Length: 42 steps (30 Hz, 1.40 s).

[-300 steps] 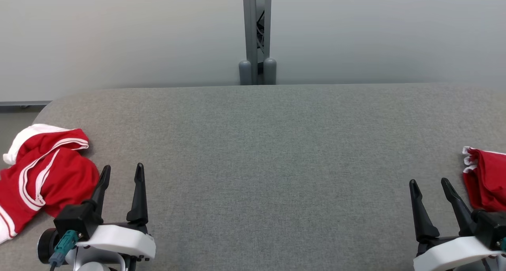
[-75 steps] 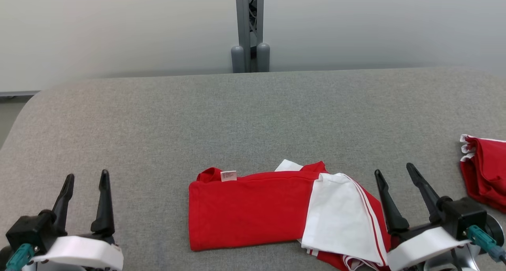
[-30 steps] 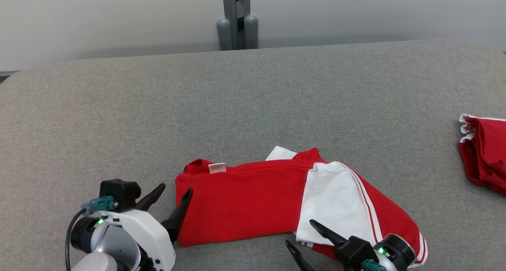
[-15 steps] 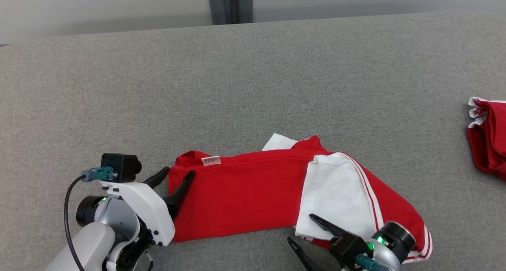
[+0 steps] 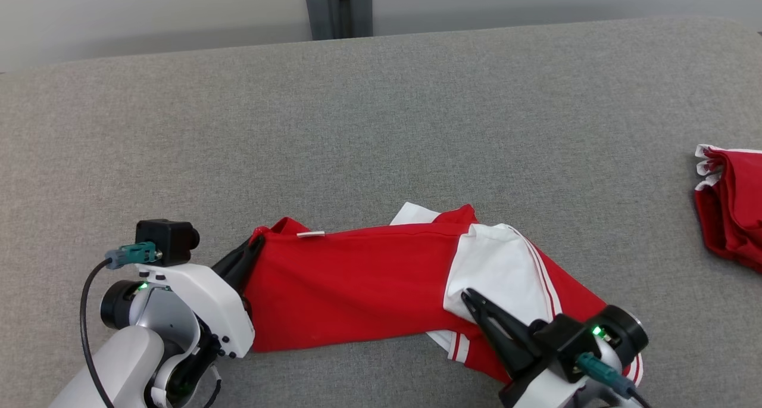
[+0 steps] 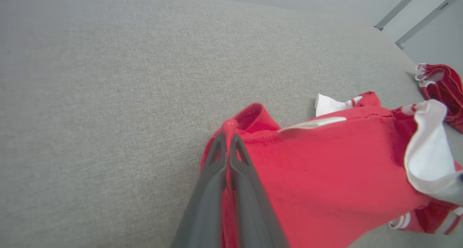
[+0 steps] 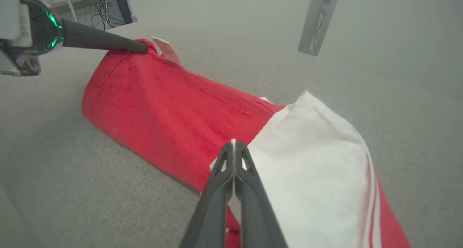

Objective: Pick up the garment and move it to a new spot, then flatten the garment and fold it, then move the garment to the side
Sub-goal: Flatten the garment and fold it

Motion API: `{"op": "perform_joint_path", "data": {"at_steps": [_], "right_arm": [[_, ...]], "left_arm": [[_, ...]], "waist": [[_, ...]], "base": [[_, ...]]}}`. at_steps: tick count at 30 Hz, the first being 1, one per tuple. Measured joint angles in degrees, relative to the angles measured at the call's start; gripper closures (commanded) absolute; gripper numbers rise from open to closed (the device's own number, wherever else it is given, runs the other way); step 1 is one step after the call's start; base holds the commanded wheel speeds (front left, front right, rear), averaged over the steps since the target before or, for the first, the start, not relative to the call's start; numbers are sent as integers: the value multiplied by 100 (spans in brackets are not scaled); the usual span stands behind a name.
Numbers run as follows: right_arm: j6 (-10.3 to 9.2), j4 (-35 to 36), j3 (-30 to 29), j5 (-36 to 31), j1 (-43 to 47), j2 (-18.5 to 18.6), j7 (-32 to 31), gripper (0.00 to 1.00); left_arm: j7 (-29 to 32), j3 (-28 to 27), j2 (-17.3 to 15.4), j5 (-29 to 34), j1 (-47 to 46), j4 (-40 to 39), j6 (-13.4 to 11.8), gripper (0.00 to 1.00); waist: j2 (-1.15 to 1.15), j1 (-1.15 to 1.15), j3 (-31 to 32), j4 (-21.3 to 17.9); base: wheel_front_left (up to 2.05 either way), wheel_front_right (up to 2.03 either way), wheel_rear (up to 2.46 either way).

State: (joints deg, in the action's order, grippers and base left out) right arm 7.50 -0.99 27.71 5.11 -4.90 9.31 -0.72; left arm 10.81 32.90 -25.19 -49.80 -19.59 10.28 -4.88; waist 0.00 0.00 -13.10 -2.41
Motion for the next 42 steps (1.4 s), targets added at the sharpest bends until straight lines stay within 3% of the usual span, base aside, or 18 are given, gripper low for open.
{"op": "perform_joint_path", "data": {"at_steps": [10,19,32,37,42], "right_arm": [[0,822,-1235,-112,-146,-278,289,100],[0,1195,-2463,-209,-1166,-400,619,100],[0,1088,-2805,129,-2702,34,576,100],[0,851,-2674,408,-3251,194,437,100],[0,253,-2372,829,-3862,309,209,100]], "left_arm": [[-419,-323,-286,327,33,-1061,-477,100],[-861,-933,-586,706,-222,-1998,-1022,100],[-875,-1290,-865,1144,-1102,-2629,-1341,100],[-669,-1282,-907,1157,-1496,-2661,-1323,100],[-425,-1109,-802,1022,-1945,-2308,-1069,100]], "waist": [[0,0,160,21],[0,0,372,-19],[0,0,627,-37],[0,0,654,-45],[0,0,535,-45]], "base": [[0,0,0],[0,0,0],[0,0,0],[0,0,0],[0,0,0]]}}
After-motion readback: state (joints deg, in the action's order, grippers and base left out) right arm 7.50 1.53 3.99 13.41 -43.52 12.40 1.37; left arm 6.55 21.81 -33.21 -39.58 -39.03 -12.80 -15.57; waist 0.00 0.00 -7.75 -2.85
